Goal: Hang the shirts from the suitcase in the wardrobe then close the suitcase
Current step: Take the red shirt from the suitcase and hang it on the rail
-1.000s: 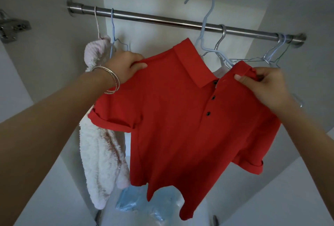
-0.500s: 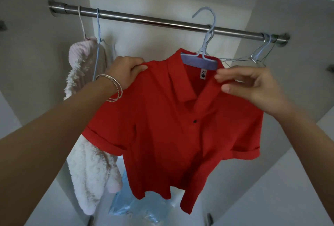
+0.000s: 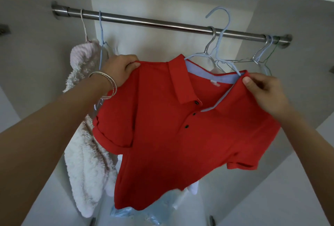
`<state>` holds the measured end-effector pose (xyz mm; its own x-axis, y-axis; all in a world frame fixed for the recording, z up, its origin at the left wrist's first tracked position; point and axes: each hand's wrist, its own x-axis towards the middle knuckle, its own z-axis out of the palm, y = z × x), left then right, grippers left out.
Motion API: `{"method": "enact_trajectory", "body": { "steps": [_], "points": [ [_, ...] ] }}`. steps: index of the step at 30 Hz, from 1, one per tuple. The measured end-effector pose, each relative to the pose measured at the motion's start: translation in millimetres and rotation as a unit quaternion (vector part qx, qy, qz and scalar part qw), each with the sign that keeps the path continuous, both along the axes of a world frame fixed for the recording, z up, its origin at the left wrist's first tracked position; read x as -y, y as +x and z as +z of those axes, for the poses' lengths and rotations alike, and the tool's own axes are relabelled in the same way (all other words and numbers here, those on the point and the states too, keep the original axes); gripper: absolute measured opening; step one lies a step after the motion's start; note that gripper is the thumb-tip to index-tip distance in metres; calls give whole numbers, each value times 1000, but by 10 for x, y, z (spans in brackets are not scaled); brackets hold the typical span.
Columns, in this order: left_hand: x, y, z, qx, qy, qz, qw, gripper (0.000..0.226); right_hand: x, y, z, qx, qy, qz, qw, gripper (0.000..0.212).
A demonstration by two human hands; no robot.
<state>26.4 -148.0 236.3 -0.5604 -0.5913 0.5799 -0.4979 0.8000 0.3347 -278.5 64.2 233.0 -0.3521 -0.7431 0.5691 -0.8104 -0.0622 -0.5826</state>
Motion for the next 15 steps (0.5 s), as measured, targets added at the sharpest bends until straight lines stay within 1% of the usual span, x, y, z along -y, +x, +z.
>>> {"method": "enact_trajectory", "body": {
  "steps": [3, 5, 9, 11, 13, 15],
  "points": [
    [126, 37, -12, 35, 7, 45, 998, 19, -48, -6, 106, 5, -12, -24, 1000, 15],
    [129, -16, -15, 46, 25, 76, 996, 24, -8, 37, 155, 1, 3, -46, 999, 20],
    [56, -214, -52, 55, 60, 67, 994, 29, 246, 208, 224, -22, 38, -111, 993, 26],
    [3, -316, -66, 43, 92, 49, 994, 29, 436, 375, 278, 26, 34, -125, 991, 28],
    [-61, -418, -68, 23, 127, 25, 991, 29, 636, 557, 338, 84, 42, -135, 986, 26],
    [-118, -503, -33, -2, 175, 5, 985, 29, 849, 722, 415, 180, 40, -115, 976, 23]
  ]
}}
